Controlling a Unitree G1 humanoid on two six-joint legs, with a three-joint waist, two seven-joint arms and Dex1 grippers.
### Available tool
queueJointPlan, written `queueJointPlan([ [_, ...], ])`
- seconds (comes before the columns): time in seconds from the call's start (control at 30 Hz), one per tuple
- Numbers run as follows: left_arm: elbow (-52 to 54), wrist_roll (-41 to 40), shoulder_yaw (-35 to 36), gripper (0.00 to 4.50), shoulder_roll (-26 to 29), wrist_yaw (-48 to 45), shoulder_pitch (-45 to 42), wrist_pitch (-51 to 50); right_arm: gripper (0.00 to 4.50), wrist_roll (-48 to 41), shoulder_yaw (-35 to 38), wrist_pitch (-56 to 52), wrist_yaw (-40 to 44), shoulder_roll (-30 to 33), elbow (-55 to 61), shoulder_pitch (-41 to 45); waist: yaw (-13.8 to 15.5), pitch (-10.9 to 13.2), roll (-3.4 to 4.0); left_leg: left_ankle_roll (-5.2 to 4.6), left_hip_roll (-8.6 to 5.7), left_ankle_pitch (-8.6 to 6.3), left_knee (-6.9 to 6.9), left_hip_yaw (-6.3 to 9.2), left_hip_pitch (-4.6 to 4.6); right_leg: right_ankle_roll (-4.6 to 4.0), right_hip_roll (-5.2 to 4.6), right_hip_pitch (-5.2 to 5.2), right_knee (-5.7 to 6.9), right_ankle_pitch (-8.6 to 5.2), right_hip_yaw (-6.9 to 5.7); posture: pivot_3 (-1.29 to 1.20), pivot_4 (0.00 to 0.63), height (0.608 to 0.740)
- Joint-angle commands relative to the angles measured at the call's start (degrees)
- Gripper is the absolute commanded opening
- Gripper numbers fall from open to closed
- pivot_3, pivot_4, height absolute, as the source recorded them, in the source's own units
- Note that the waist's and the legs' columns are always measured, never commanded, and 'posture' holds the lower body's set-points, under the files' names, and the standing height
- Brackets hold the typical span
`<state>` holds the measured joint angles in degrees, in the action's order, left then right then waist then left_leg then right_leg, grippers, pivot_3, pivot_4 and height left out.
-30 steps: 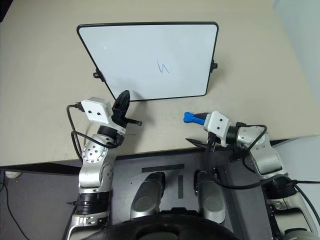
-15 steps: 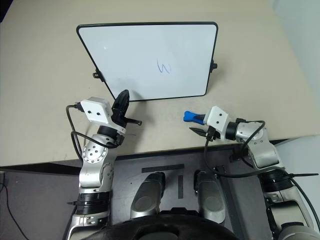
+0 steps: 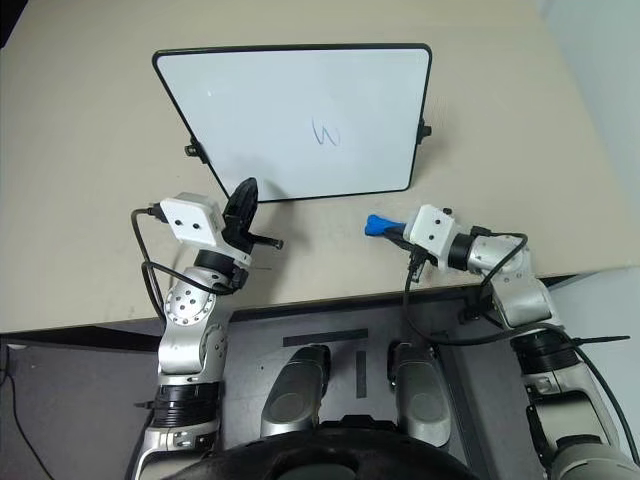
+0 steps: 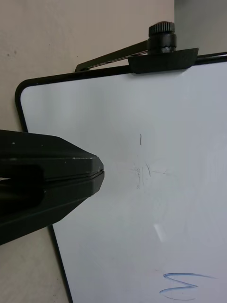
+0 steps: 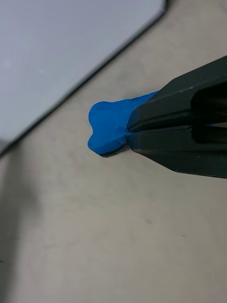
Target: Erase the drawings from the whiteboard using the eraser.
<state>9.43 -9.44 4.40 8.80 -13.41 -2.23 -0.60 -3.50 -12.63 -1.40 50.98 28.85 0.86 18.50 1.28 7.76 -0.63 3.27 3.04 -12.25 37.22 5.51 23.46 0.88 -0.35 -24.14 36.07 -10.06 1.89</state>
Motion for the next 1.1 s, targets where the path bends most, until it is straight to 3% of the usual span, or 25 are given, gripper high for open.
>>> queueJointPlan([
  [0.03,0.39,0.23,-0.21,0.0,-0.03,-0.06,-1.04,1.35,0.03,0.33,0.27,5.46,-0.94,-1.63,2.86,5.17,-0.06,0.0,0.0,0.0,0.02,0.0,0.0,0.0,-0.01,-0.02,0.02,0.0,0.01,0.01,0.0,0.0,0.15,0.74],
  [0.17,0.04,0.27,-0.48,0.0,-0.17,-0.04,-1.27,1.62,0.03,6.3,-1.31,14.81,-4.16,-3.46,-3.52,12.37,-0.16,0.0,0.01,0.01,0.11,-0.02,-0.07,0.04,-0.03,-0.5,0.03,-0.05,0.01,0.3,0.0,0.0,0.15,0.74],
  [0.57,-0.14,0.48,-0.12,0.0,-0.33,0.82,-1.31,2.51,0.03,20.82,-6.62,36.91,-16.18,-6.36,-33.96,27.79,0.05,0.01,0.02,0.12,0.69,-0.15,-0.15,-0.02,0.2,-0.65,0.01,-0.51,0.04,0.39,-0.02,0.0,0.15,0.74],
  [0.8,-0.17,0.46,-0.25,0.0,-0.21,1.15,-1.29,2.77,0.03,21.76,-5.8,40.51,-19.12,-7.59,-39.0,31.11,-0.11,0.01,0.02,0.1,0.71,-0.13,-0.13,-0.01,0.15,-0.85,0.03,-0.54,0.09,0.57,-0.02,0.0,0.15,0.74],
  [1.1,-1.07,0.36,-0.55,0.0,-0.26,0.83,-2.11,3.12,0.03,19.07,-3.06,42.87,-23.61,-9.23,-35.11,33.55,-0.32,0.02,0.04,0.1,0.74,-0.12,-0.13,-0.01,0.17,-0.88,0.04,-0.69,0.08,0.7,-0.02,0.0,0.15,0.74],
])
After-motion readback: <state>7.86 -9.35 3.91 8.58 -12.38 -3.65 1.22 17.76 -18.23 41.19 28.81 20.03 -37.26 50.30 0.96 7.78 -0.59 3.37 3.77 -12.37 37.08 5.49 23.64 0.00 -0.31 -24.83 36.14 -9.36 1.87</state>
